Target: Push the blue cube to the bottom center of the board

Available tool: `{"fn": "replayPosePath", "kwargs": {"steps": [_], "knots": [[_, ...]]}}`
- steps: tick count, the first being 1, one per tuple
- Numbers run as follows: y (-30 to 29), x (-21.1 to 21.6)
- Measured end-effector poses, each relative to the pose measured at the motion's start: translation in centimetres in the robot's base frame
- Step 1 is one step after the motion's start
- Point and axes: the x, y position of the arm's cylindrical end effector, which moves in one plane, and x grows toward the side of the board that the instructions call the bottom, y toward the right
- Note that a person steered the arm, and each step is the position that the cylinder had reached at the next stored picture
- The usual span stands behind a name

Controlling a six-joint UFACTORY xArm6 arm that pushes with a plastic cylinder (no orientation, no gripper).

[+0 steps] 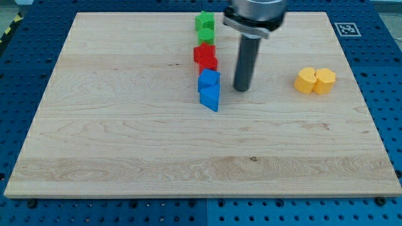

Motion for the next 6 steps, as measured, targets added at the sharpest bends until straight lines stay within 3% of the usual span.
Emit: {"fn": "replayPosePath", "kwargs": {"steps": [2, 4, 5, 6], "knots": [[-9.1, -0.6], [-12.0, -4.4], [-16.8, -4.6], [-18.0, -3.3]]}}
